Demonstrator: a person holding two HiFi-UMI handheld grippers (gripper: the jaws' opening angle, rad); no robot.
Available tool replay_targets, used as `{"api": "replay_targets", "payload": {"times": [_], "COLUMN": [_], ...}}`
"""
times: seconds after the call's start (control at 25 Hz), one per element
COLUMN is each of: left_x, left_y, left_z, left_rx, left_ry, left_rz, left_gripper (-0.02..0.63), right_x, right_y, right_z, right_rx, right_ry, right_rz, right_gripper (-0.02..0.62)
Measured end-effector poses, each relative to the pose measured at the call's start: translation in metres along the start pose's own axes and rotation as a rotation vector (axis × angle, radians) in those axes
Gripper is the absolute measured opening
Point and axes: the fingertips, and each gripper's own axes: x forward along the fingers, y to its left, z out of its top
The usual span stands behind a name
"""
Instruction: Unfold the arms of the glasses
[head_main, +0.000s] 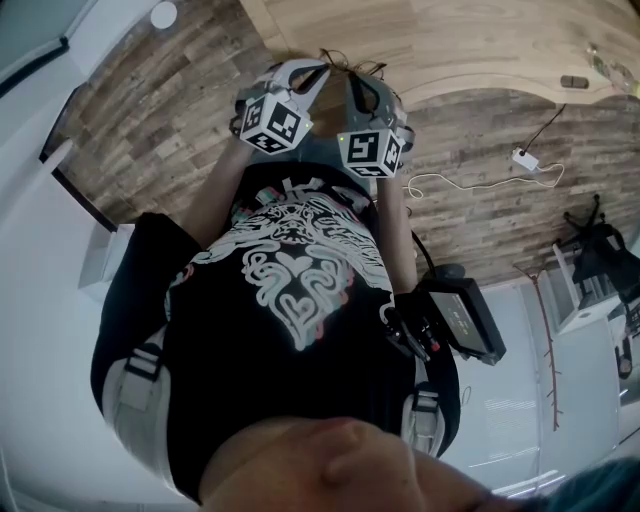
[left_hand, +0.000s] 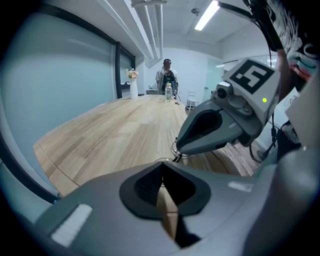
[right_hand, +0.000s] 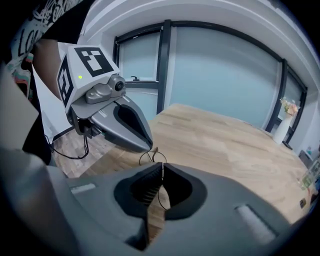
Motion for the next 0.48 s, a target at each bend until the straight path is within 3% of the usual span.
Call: {"api": "replay_targets", "payload": {"times": [0.08,0.16,0.48], "left_x": [0.000,0.000,-0.003], "left_y": [0.000,0.000,0.005], "left_z": [-0.002,-0.004,-0.014], "left_rx": [0.005,0.019,0.029], "left_ry": [0.019,0.034,0.070], "left_rz": [-0.002,-0.007,-0.026], "left_gripper": [-0.011,-0.011,-0.011], "right_x": [0.002,0.004,0.014], "right_y": [0.004,0.007,0.024], "right_z": [0.001,0.002,0.006], "right_rx": [-0.010,-0.014,-0.151], "right_ry": [0.005,0.014,0.061], "right_rz": [0.016,0.035,0.095], "right_gripper": [0.006,0.059,0.061]}}
